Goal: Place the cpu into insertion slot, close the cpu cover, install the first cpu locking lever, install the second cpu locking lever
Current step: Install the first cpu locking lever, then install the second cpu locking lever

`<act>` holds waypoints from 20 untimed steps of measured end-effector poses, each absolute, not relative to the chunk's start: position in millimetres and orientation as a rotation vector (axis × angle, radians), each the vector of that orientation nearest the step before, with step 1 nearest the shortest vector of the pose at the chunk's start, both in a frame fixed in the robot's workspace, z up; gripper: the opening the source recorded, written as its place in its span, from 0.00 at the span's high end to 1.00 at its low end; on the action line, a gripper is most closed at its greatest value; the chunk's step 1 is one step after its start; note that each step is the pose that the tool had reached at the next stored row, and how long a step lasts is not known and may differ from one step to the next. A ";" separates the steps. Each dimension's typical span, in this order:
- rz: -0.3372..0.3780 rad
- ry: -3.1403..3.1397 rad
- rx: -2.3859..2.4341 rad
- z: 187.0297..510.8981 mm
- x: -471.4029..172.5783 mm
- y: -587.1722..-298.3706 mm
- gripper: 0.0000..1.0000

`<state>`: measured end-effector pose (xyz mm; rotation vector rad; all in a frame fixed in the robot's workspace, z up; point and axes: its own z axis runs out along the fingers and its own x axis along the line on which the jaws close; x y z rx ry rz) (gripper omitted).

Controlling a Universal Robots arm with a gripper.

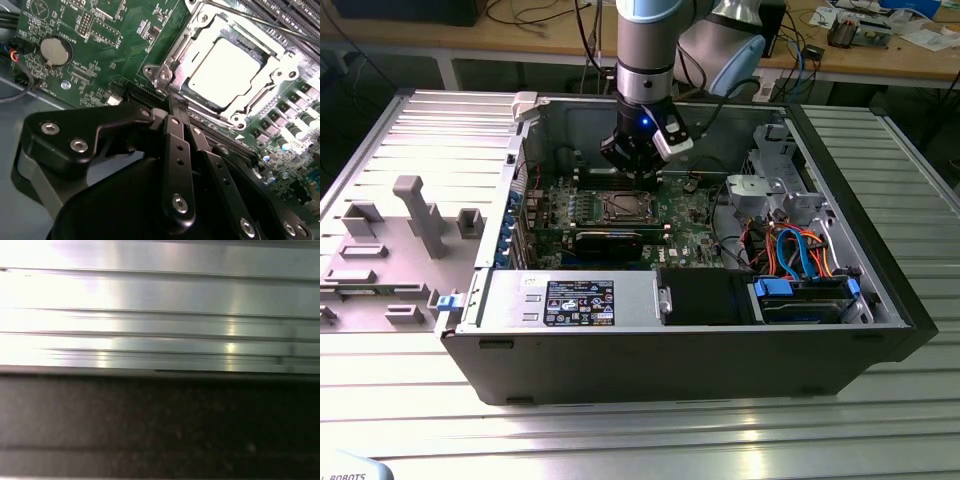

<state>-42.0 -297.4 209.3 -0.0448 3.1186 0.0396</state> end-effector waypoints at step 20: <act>0.039 3.119 -0.045 209.3 -42.0 -306.4 0.89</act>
